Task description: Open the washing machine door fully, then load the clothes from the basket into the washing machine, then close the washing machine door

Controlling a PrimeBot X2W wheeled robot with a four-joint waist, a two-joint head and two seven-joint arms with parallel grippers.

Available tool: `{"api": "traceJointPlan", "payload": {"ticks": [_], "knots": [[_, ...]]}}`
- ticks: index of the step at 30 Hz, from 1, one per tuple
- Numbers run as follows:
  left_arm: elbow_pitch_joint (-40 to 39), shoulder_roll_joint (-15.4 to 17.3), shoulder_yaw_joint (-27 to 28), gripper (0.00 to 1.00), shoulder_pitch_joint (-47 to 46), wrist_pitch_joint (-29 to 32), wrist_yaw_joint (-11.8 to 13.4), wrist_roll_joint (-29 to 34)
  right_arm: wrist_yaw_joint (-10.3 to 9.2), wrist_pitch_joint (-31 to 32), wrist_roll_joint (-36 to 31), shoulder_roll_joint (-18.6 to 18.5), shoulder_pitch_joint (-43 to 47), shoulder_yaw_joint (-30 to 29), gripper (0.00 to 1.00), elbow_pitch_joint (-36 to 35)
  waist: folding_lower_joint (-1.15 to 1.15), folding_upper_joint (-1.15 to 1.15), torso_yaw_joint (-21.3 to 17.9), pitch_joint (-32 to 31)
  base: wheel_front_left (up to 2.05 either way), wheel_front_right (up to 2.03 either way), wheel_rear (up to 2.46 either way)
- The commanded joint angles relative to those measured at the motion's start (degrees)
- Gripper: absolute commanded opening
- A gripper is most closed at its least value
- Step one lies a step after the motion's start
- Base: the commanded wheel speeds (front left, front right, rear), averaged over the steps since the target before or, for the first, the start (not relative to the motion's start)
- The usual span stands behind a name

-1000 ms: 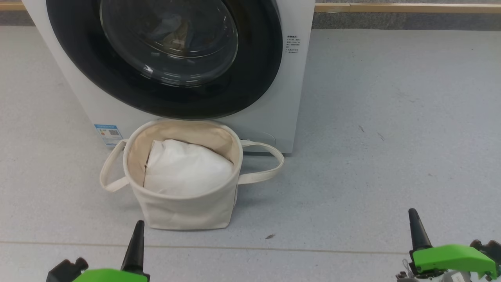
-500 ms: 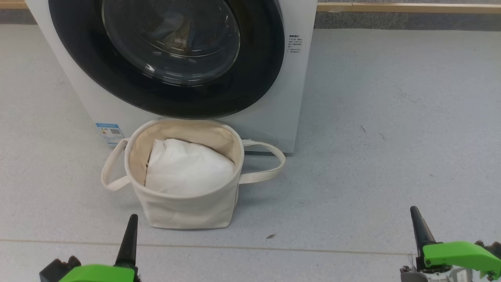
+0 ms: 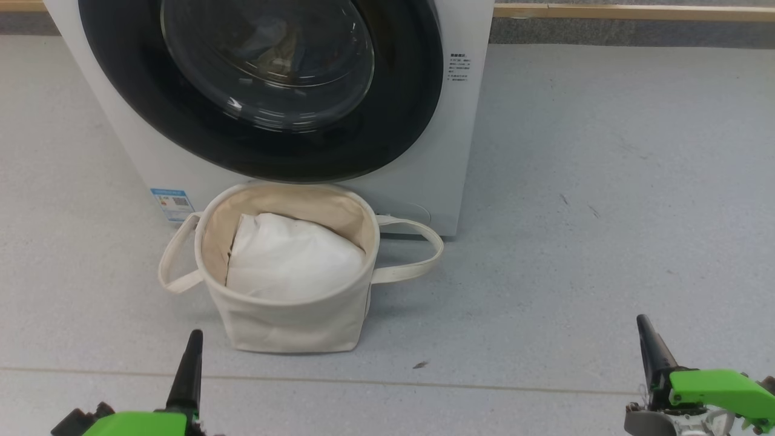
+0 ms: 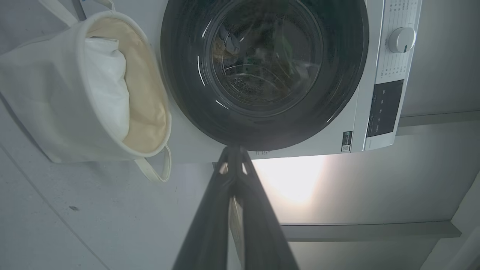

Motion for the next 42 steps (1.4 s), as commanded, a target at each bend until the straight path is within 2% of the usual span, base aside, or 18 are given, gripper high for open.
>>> {"api": "traceJointPlan", "payload": {"ticks": [1,16,42], "knots": [[-2.26,0.74,1.97,0.00,-3.07,0.54,-0.56,-1.85,0.00,0.59,1.96,-0.94,-2.84,0.72,0.00,-1.61,0.00,0.00,0.04,0.01,0.00,0.00,0.00],[-2.40,0.83,3.99,0.00,-3.63,2.97,-1.44,-11.19,0.00,3.21,10.93,-0.90,-3.67,-0.51,0.00,-1.06,0.00,0.00,0.37,0.11,0.00,0.00,0.00],[-2.41,0.81,4.02,0.00,-3.63,3.00,-1.44,-11.17,0.00,3.64,10.49,-0.53,-3.72,-1.04,0.00,-1.02,0.00,0.00,0.37,0.11,0.00,0.00,0.00]]}}
